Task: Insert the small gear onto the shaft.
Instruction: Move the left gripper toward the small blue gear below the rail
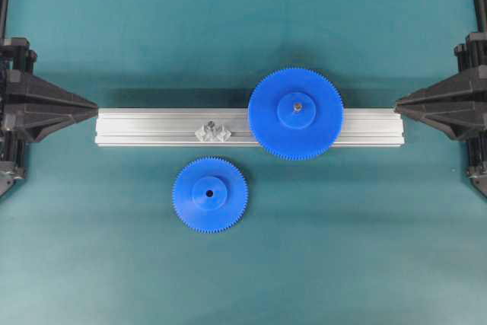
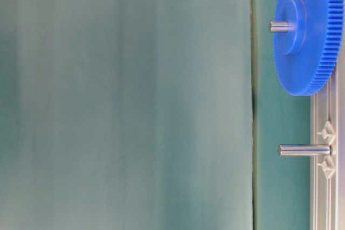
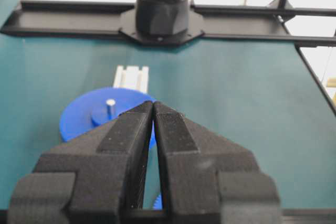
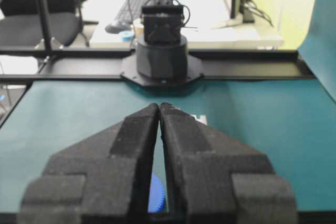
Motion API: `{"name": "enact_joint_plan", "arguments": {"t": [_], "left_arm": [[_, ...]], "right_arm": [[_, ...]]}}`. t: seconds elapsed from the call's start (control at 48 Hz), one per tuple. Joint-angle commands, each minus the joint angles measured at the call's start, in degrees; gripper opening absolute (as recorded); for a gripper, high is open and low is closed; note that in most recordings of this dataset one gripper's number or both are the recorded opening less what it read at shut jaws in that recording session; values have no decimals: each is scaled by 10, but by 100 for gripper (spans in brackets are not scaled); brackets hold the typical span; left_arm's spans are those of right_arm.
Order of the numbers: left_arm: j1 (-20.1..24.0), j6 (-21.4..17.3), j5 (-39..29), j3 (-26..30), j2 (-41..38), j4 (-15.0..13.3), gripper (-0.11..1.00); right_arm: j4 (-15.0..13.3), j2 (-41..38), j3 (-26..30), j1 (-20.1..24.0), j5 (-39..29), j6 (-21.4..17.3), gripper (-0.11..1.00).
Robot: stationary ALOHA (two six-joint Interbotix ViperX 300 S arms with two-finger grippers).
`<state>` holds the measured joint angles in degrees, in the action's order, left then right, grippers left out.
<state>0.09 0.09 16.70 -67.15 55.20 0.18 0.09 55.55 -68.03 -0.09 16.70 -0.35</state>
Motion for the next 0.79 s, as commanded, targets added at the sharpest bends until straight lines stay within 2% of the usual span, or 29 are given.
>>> {"name": "enact_joint_plan", "arguments": {"t": [0.0, 0.063, 0.125, 0.209, 0.521, 0.772], "left_arm": [[-9, 13, -10, 23, -5, 5, 10], [-10, 20, -25, 27, -13, 5, 14], [-10, 26, -42, 29, -20, 5, 7], [-10, 31, -60, 34, -25, 5, 2], [-18, 53, -152, 85, -88, 6, 1], [-32, 61, -165, 117, -167, 5, 1]], "right_arm": [[3, -8, 16, -1, 3, -5, 16], [28, -11, 18, -1, -20, -11, 21], [40, -13, 23, -2, -49, -21, 20], [41, -13, 33, -1, -76, -34, 16], [41, -24, 77, -8, -191, -43, 15], [40, -66, 104, -20, -266, -42, 15]]}}
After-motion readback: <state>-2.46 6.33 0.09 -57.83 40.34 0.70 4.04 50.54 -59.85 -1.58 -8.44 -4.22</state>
